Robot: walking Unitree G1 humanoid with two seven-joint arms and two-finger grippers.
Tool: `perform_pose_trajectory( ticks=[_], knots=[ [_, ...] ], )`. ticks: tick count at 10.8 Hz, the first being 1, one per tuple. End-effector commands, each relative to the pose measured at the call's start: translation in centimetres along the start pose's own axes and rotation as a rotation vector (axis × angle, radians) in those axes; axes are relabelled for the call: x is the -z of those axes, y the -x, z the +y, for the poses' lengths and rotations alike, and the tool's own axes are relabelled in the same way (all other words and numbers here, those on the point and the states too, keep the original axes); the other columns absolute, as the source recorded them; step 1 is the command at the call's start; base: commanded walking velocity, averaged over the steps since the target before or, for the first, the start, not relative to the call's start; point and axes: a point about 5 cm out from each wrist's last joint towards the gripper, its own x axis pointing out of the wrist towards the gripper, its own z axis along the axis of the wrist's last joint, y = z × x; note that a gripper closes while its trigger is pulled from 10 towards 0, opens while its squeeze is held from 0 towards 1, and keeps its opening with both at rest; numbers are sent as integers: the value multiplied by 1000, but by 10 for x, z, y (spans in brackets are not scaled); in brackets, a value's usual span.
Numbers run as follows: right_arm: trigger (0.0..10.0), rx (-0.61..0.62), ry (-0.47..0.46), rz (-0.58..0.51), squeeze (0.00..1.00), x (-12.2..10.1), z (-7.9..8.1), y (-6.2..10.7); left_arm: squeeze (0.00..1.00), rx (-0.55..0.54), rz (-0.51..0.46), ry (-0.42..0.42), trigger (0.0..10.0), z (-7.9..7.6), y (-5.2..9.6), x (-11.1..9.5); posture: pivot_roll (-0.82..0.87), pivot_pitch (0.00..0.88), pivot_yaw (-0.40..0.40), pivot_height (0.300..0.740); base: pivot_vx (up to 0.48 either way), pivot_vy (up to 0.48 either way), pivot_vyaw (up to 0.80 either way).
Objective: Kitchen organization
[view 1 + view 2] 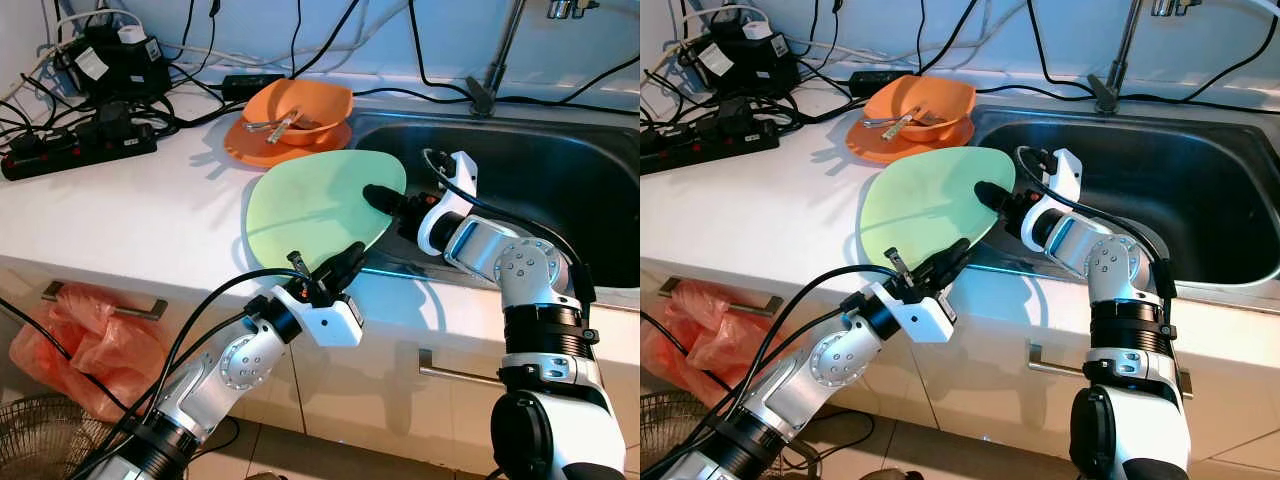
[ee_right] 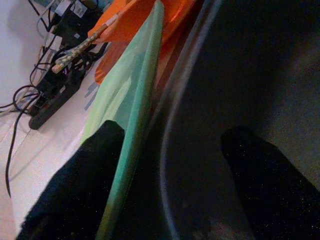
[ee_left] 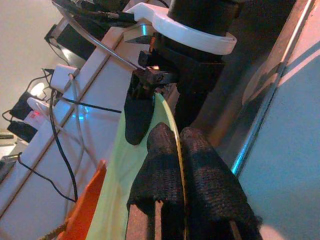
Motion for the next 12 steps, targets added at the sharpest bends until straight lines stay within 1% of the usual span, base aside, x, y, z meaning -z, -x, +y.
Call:
perform_pose_trajectory(
  ticks=[1, 3, 6, 7, 8, 9, 10, 11, 12],
  knots=[
    [0, 8, 25, 9, 0, -5, 6, -1, 0, -24, -11, -11, 0, 6, -2, 0, 49, 56, 28, 740, 0, 0, 0],
    [0, 33, 49, 21, 0, -6, 7, -1, 0, -19, -14, -9, 0, 4, -3, 0, 46, 57, 29, 740, 0, 0, 0],
    [0, 43, 49, 17, 0, -7, 7, -1, 0, -21, -16, -9, 0, 4, -3, 0, 47, 53, 29, 740, 0, 0, 0],
    [0, 40, 41, 14, 0, -7, 7, -2, 0, -20, -22, -5, 3490, 4, -4, -1, 47, 51, 30, 740, 0, 0, 0],
    [0, 38, 23, 6, 0, -8, 6, -2, 1000, -26, -32, 20, 10000, 4, -4, -1, 49, 49, 28, 740, 0, 0, 0],
    [0, 42, 9, -3, 0, -9, 5, -2, 1000, -28, -33, 42, 10000, 3, -4, 0, 49, 48, 28, 740, 0, 0, 0],
    [0, 61, -13, -27, 0, -11, 1, 0, 1000, -34, -36, 54, 10000, 4, -4, 0, 48, 48, 28, 740, 0, 0, 0],
    [0, 58, -28, -42, 0, -13, 0, 1, 1000, -37, -39, 60, 10000, 4, -4, -1, 48, 49, 28, 740, 0, 0, 0],
    [0, 62, -32, -51, 0, -15, -1, 2, 1000, -47, -54, 74, 10000, 7, -4, -2, 47, 49, 29, 740, 0, 0, 0]
  ],
)
